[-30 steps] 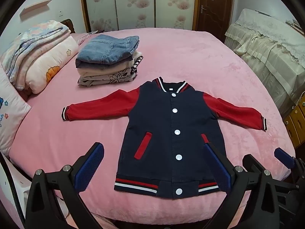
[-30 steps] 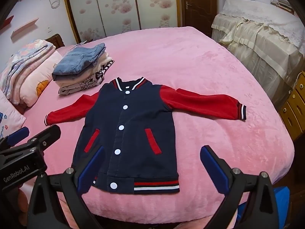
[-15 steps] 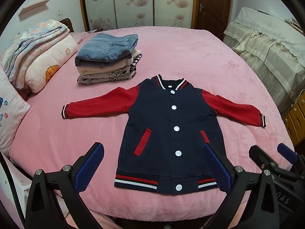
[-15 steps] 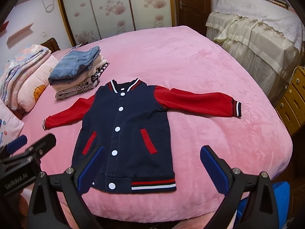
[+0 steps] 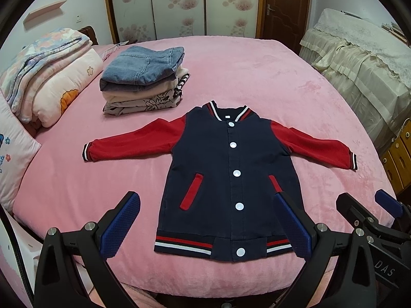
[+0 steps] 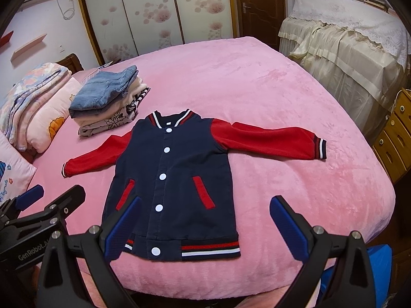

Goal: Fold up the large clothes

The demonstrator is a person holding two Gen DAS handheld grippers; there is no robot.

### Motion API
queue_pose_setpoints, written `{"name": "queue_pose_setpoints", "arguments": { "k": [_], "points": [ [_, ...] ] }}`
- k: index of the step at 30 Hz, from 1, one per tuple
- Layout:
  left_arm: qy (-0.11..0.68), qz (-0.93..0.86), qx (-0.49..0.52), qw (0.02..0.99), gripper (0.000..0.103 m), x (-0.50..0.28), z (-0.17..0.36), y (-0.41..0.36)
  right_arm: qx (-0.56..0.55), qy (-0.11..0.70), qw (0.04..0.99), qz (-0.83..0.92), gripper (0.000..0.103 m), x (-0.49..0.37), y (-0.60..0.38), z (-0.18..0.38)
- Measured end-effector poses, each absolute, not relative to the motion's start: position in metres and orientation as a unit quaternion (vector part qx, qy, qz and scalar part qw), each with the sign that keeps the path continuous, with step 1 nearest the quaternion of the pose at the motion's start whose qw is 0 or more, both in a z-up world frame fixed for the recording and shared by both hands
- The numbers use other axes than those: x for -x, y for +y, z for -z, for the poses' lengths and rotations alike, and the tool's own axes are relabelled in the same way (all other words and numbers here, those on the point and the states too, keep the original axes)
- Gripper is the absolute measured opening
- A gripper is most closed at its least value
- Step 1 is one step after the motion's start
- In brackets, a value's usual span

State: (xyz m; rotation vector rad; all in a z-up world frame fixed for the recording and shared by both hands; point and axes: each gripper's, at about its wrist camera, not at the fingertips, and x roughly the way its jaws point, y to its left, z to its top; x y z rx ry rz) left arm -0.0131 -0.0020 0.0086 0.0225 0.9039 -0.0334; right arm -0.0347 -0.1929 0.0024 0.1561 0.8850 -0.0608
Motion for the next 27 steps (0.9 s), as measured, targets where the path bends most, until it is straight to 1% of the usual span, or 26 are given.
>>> {"name": "queue_pose_setpoints", "arguments": {
  "k": [27],
  "points": [
    [0.445, 0.027, -0.004, 0.895, 0.102, 0.0185, -0.0048, -0.002, -0.081, 0.426, 0.901, 0.031, 0.1, 0.0373, -0.1908, -0.0035]
  ]
}}
